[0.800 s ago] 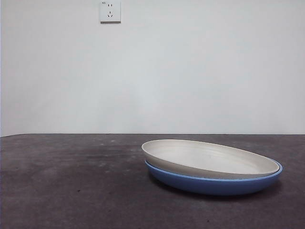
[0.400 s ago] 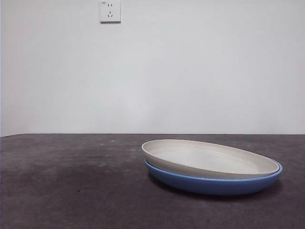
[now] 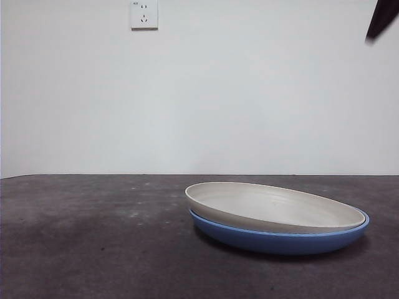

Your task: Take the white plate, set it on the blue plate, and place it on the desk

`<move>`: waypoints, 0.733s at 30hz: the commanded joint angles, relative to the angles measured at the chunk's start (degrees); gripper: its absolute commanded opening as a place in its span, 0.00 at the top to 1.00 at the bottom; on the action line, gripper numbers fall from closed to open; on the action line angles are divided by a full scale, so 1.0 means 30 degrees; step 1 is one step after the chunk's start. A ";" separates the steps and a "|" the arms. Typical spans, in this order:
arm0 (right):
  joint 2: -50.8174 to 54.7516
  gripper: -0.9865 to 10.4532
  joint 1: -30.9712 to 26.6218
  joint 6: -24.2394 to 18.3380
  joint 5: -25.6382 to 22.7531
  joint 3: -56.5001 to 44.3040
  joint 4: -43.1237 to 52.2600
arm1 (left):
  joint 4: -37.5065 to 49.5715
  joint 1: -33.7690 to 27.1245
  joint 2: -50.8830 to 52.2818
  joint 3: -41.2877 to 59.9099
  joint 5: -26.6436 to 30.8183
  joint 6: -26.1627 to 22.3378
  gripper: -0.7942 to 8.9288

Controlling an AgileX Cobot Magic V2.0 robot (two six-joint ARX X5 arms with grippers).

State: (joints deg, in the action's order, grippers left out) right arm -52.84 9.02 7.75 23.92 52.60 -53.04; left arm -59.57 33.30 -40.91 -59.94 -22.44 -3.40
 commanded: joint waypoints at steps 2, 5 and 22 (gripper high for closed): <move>-0.2331 0.39 0.0073 -0.0022 0.0277 -0.0423 0.1450 | 0.0306 0.0160 0.0240 -0.0146 0.0015 0.0131 0.36; -0.4342 0.39 0.0073 0.0036 0.1596 -0.0423 0.2681 | 0.0306 0.0160 0.0372 -0.0146 0.0015 -0.0007 0.36; -1.1664 0.39 0.0117 0.0270 0.1894 -0.0423 0.6827 | 0.0306 0.0160 0.0437 -0.0146 0.0015 -0.0372 0.36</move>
State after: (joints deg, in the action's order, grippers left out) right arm -86.78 9.02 8.03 29.69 50.98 -33.15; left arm -59.27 33.30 -39.35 -59.94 -22.46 -3.60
